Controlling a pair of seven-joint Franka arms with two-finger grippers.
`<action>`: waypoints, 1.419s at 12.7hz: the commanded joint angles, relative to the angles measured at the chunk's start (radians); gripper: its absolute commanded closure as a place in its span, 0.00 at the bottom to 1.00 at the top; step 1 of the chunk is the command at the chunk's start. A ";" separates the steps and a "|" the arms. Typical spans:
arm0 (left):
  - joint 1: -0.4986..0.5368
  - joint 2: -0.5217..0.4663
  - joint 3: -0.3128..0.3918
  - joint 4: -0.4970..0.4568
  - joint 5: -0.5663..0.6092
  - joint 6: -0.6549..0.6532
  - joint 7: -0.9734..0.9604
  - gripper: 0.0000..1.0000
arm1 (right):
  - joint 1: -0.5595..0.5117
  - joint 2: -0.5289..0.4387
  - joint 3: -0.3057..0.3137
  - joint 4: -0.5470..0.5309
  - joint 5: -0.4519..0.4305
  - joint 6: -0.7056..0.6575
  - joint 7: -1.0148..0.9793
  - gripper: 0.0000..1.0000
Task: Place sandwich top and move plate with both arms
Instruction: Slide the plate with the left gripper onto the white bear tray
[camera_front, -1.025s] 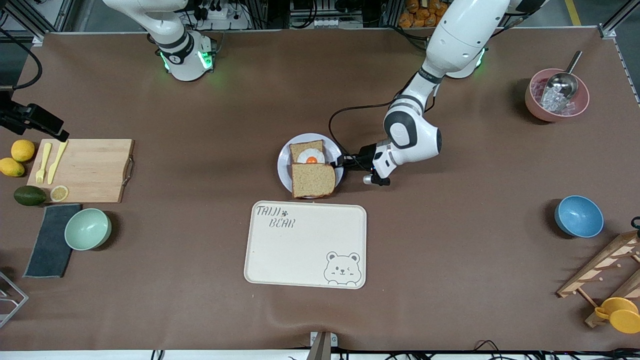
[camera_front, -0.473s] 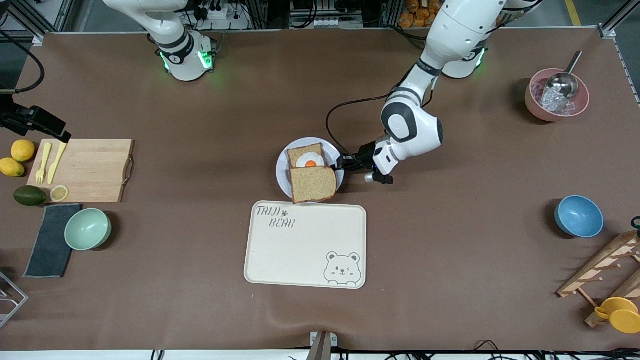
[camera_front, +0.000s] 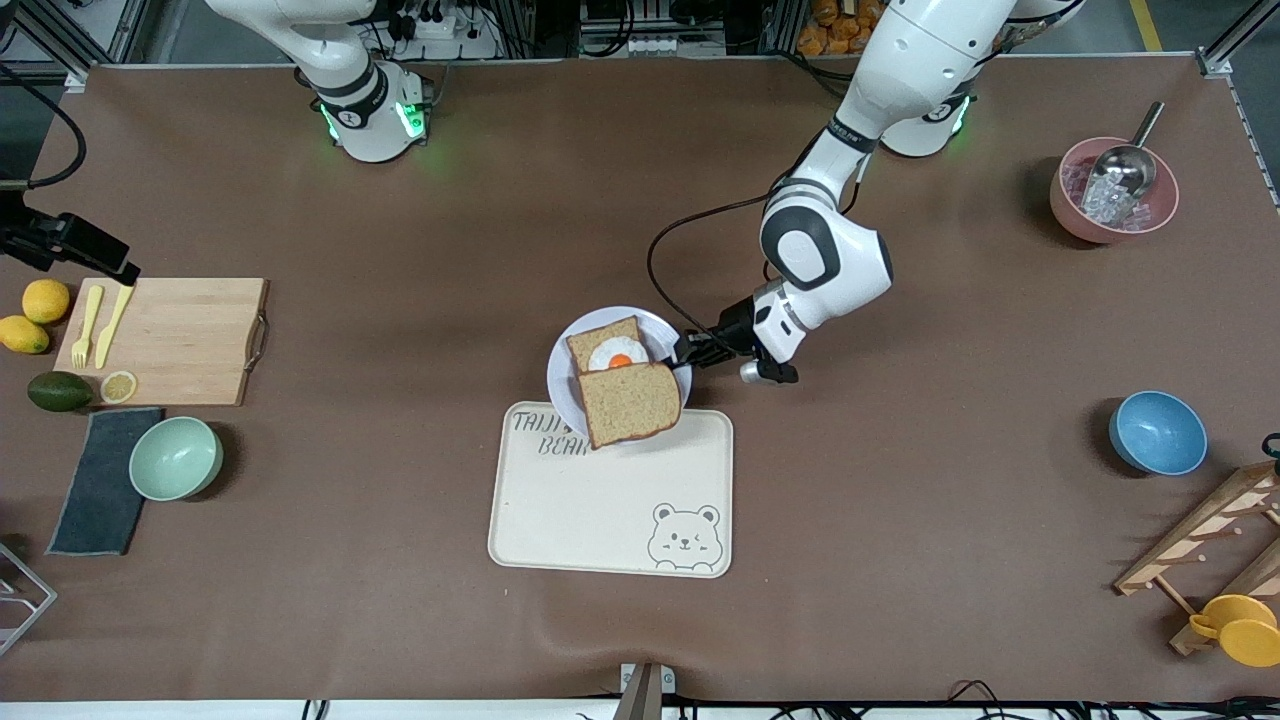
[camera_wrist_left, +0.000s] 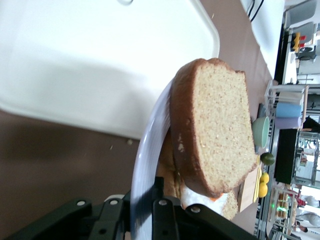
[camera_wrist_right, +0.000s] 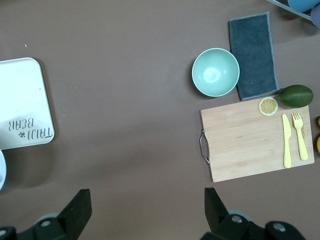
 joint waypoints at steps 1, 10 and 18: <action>-0.001 0.071 0.004 0.104 -0.040 0.049 0.017 0.99 | -0.007 0.005 0.004 0.010 -0.017 -0.013 -0.010 0.00; -0.003 0.283 0.010 0.376 -0.036 0.114 -0.043 0.99 | -0.005 0.014 0.004 0.010 -0.014 -0.021 -0.010 0.00; -0.003 0.363 0.027 0.471 -0.032 0.114 -0.057 0.99 | -0.004 0.021 0.006 0.010 -0.005 -0.016 -0.007 0.00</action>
